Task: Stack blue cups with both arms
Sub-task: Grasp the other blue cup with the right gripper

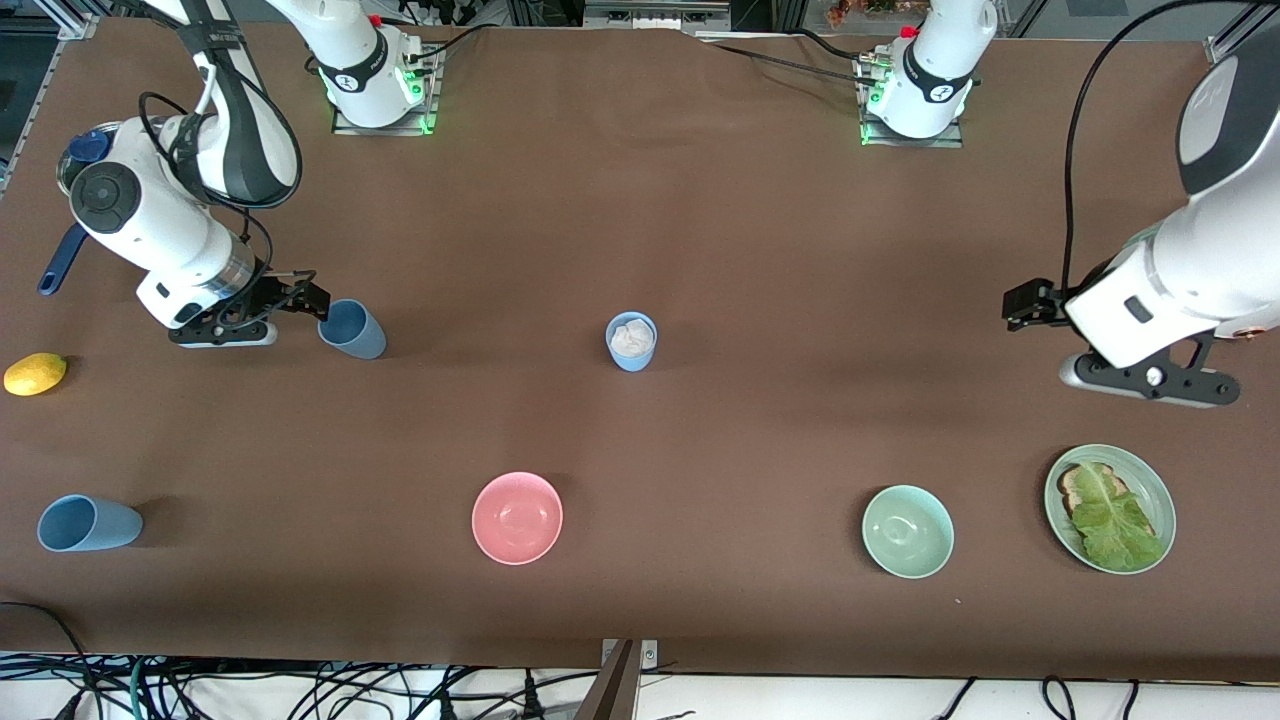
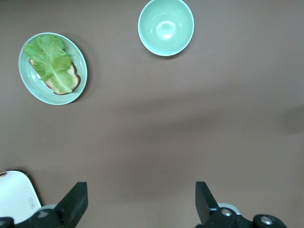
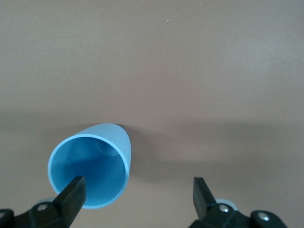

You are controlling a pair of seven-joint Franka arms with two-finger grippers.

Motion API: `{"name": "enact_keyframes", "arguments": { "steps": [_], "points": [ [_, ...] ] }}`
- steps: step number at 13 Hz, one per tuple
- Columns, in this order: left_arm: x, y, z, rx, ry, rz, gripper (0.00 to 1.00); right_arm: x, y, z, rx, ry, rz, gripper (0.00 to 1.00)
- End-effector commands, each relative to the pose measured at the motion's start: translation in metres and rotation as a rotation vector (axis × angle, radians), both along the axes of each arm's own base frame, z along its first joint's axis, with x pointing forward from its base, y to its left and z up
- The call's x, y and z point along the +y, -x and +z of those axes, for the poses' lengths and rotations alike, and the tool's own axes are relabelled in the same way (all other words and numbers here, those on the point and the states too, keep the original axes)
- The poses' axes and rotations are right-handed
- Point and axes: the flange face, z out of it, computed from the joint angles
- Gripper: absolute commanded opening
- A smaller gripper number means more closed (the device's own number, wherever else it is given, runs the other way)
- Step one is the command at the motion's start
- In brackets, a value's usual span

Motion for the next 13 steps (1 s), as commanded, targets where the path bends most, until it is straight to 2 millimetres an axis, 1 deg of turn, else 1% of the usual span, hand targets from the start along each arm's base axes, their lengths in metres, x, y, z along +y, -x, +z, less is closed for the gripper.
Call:
{"name": "enact_keyframes", "arguments": {
  "steps": [1, 2, 3, 4, 5, 6, 7, 8, 9, 10, 11, 12, 13],
  "points": [
    [0.004, 0.018, 0.019, -0.004, 0.014, 0.003, 1.00, 0.002, 0.001, -0.020, -0.027, 0.006, 0.002, 1.00],
    [0.012, 0.024, 0.035, -0.027, 0.041, 0.025, 1.00, 0.003, 0.001, -0.029, -0.031, 0.006, 0.004, 1.00],
    [0.026, 0.028, 0.047, -0.046, 0.039, 0.054, 1.00, 0.002, 0.001, -0.037, -0.030, 0.006, 0.002, 1.00],
    [0.038, 0.034, 0.053, -0.050, 0.037, 0.085, 1.00, 0.004, 0.001, -0.043, -0.028, 0.005, 0.005, 1.00],
    [0.045, 0.038, 0.050, -0.035, 0.039, 0.102, 1.00, 0.005, 0.000, -0.045, -0.031, 0.005, 0.007, 0.99],
    [0.052, 0.040, 0.044, -0.021, 0.038, 0.118, 1.00, 0.005, 0.000, -0.048, -0.028, 0.004, 0.009, 0.83],
    [0.058, 0.041, 0.043, -0.018, 0.037, 0.130, 1.00, 0.006, 0.001, -0.048, -0.028, 0.004, 0.010, 0.50],
    [0.057, 0.044, 0.049, -0.028, 0.034, 0.141, 1.00, 0.006, 0.001, -0.048, -0.028, 0.004, 0.010, 0.30],
    [0.046, 0.050, 0.051, -0.027, 0.030, 0.124, 1.00, 0.006, 0.001, -0.049, -0.027, 0.005, 0.011, 0.16],
    [0.034, 0.056, 0.051, -0.023, 0.021, 0.100, 1.00, 0.007, 0.001, -0.049, -0.027, 0.004, 0.012, 0.08],
    [0.020, 0.061, 0.057, -0.032, 0.017, 0.073, 1.00, 0.008, 0.000, -0.048, -0.028, 0.003, 0.015, 0.00],
    [0.004, 0.069, 0.061, -0.033, 0.006, 0.046, 1.00, 0.008, 0.000, -0.048, -0.028, 0.003, 0.016, 0.00],
    [0.008, 0.071, 0.061, -0.024, 0.009, 0.052, 1.00, 0.008, -0.001, -0.047, -0.030, 0.003, 0.016, 0.00]
  ]
}}
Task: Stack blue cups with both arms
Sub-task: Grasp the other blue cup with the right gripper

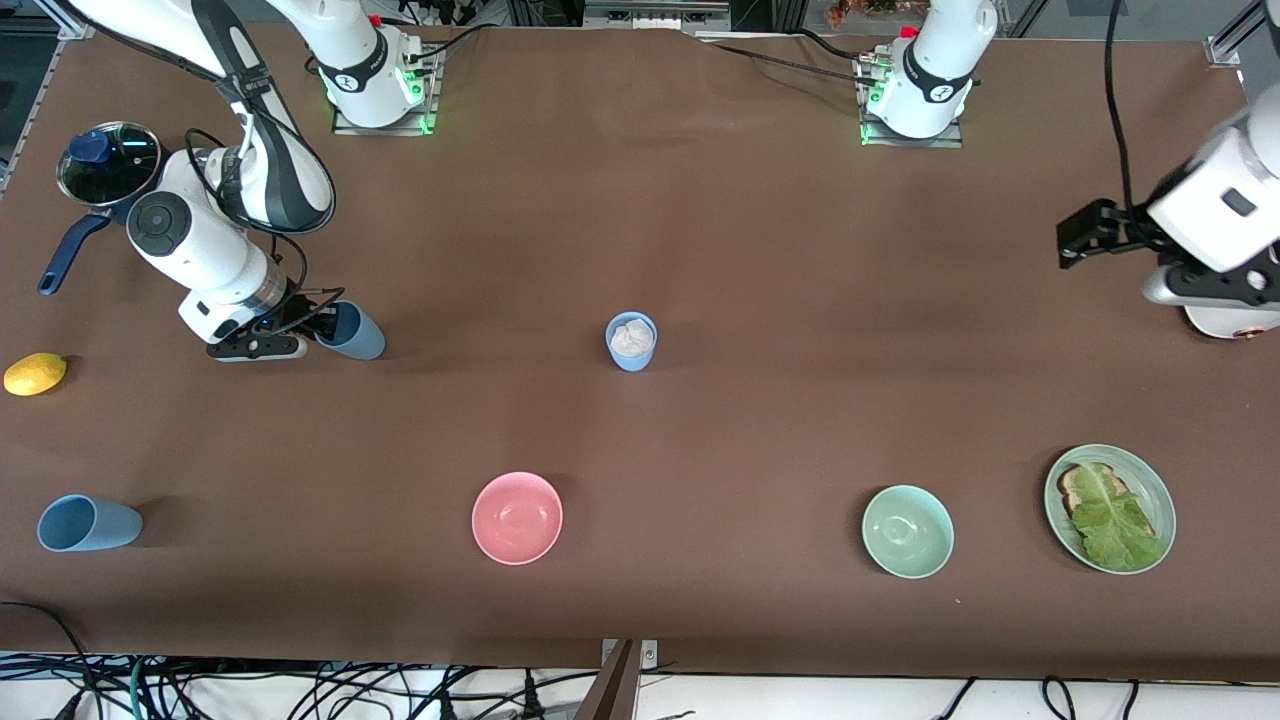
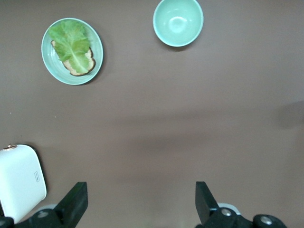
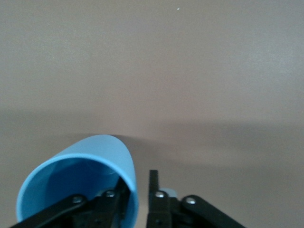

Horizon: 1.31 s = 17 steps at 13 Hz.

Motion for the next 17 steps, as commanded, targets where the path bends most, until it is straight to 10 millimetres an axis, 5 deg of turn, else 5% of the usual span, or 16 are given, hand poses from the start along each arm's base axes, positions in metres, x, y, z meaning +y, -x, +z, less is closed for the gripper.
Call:
{"name": "enact_keyframes", "arguments": {
  "steps": [1, 6, 10, 14, 17],
  "points": [
    [0.005, 0.018, 0.007, 0.012, 0.046, 0.005, 1.00, 0.002, 0.000, 0.005, -0.016, 0.006, 0.009, 0.00],
    [0.035, 0.015, 0.000, -0.006, 0.140, -0.066, 1.00, 0.023, -0.013, 0.033, -0.019, -0.001, 0.043, 0.00],
    [0.036, 0.020, 0.002, -0.036, 0.136, -0.092, 1.00, 0.027, -0.046, 0.103, 0.103, 0.007, 0.005, 0.00],
    [0.043, 0.038, -0.003, 0.056, 0.131, -0.078, 1.00, 0.076, -0.060, 0.174, 0.154, 0.005, -0.047, 0.00],
    [0.045, 0.046, 0.011, 0.033, 0.129, -0.078, 1.00, 0.132, -0.055, 0.196, 0.140, -0.014, -0.082, 0.00]
  ]
}}
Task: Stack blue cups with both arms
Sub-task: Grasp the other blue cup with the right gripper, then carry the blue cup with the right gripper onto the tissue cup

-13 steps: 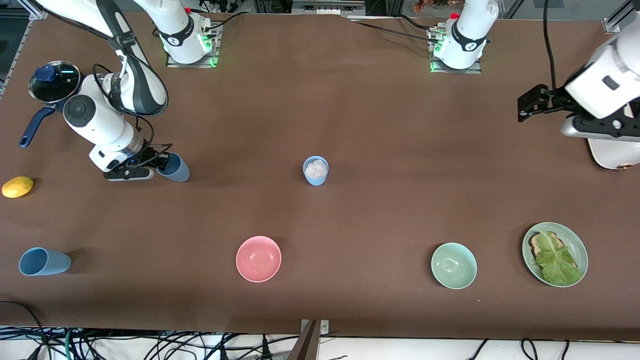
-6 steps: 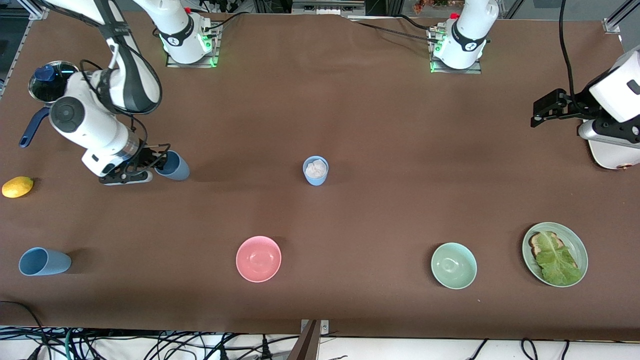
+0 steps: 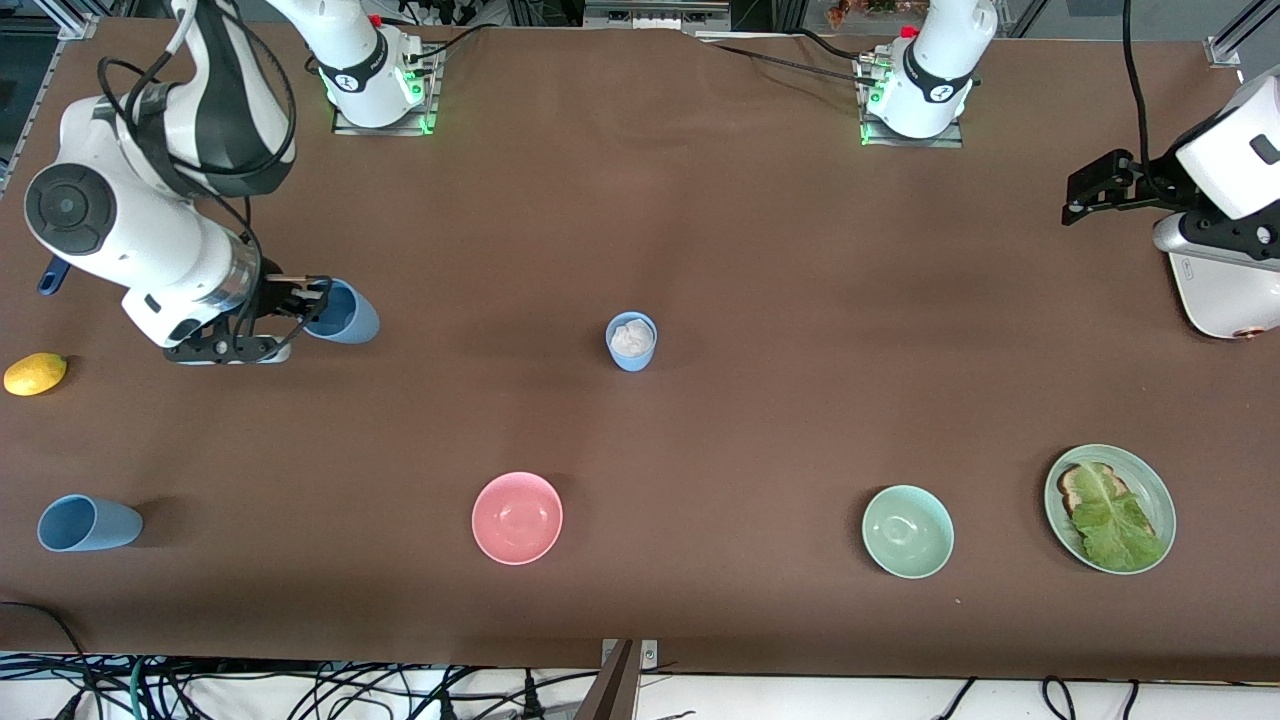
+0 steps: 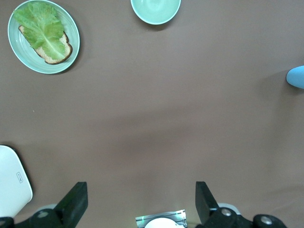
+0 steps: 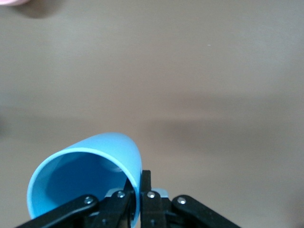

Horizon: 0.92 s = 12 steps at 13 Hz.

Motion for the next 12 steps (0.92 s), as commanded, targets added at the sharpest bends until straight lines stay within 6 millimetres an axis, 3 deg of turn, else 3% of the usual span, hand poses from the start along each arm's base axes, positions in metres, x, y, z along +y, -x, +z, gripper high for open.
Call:
{"name": "enact_keyframes", "arguments": {
  "steps": [1, 5, 9, 12],
  "points": [
    [0.006, 0.014, 0.010, -0.008, 0.013, -0.016, 1.00, 0.051, 0.003, 0.014, -0.001, -0.029, -0.063, 0.00],
    [0.009, 0.005, -0.005, 0.021, 0.016, -0.017, 1.00, 0.137, 0.016, 0.024, -0.030, -0.036, -0.155, 0.00],
    [0.010, 0.006, -0.003, 0.021, 0.013, -0.008, 1.00, 0.243, 0.031, 0.006, -0.032, -0.060, -0.227, 0.00],
    [0.010, 0.008, -0.005, 0.033, 0.013, -0.010, 1.00, 0.286, 0.022, -0.008, -0.066, -0.106, -0.277, 0.00]
  ]
}}
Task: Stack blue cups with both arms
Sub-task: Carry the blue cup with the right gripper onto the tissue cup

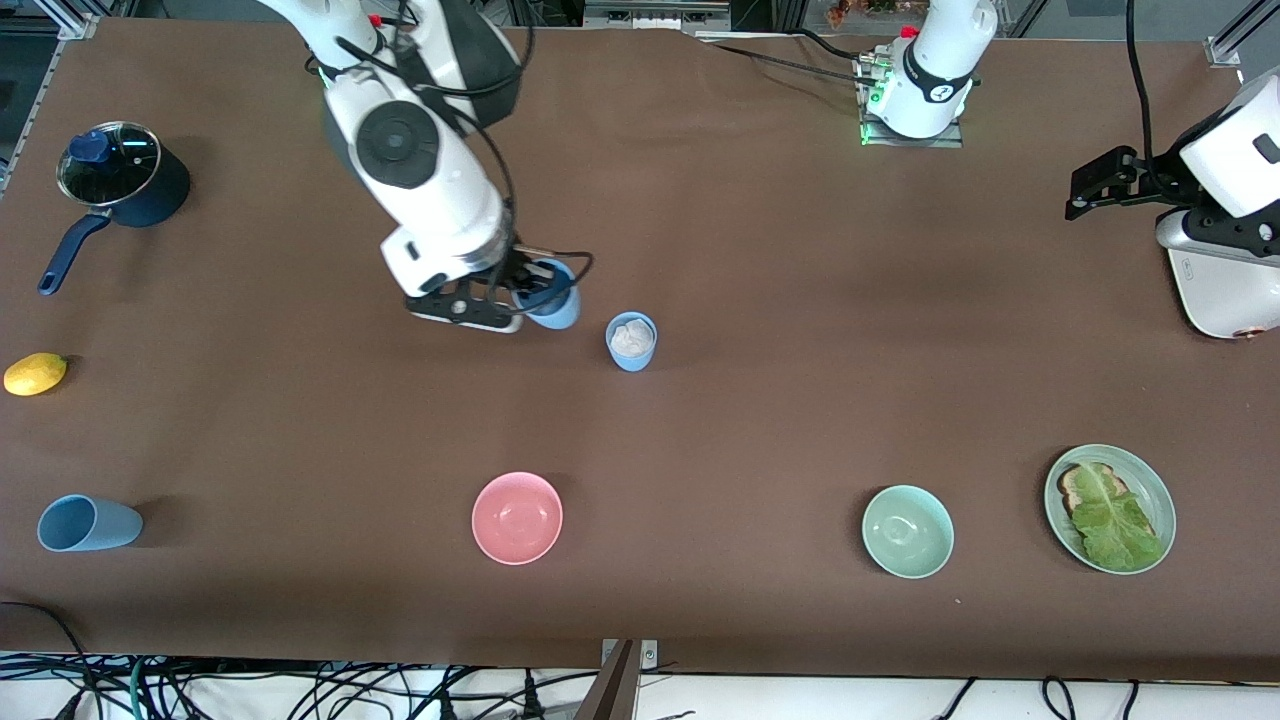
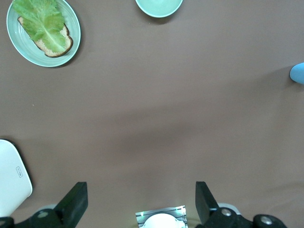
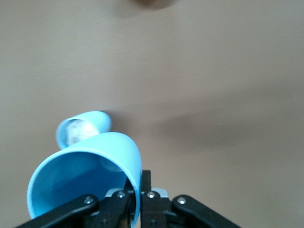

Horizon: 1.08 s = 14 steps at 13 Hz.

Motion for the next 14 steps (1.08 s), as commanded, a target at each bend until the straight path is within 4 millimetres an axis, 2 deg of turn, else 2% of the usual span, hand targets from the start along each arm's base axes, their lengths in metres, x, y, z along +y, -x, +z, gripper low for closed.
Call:
{"name": "enact_keyframes", "arguments": {
  "steps": [1, 3, 6, 8, 12, 14],
  "points": [
    [0.003, 0.005, 0.002, 0.012, 0.014, -0.020, 1.00, 0.032, -0.015, -0.006, -0.024, -0.042, -0.047, 0.00],
    [0.003, 0.007, 0.000, 0.027, 0.012, -0.020, 1.00, 0.053, -0.008, -0.021, -0.054, -0.034, -0.037, 0.00],
    [0.002, 0.006, 0.000, 0.028, 0.012, -0.023, 1.00, 0.073, 0.002, -0.051, -0.071, 0.018, -0.027, 0.00],
    [0.002, 0.006, -0.001, 0.030, 0.012, -0.023, 1.00, 0.076, 0.002, -0.070, -0.073, 0.050, -0.021, 0.00],
    [0.000, 0.006, -0.001, 0.030, 0.014, -0.028, 1.00, 0.086, 0.005, -0.089, -0.089, 0.056, -0.008, 0.00],
    [0.000, 0.006, 0.000, 0.027, 0.013, -0.029, 1.00, 0.090, 0.009, -0.091, -0.088, 0.058, -0.001, 0.00]
  ]
}}
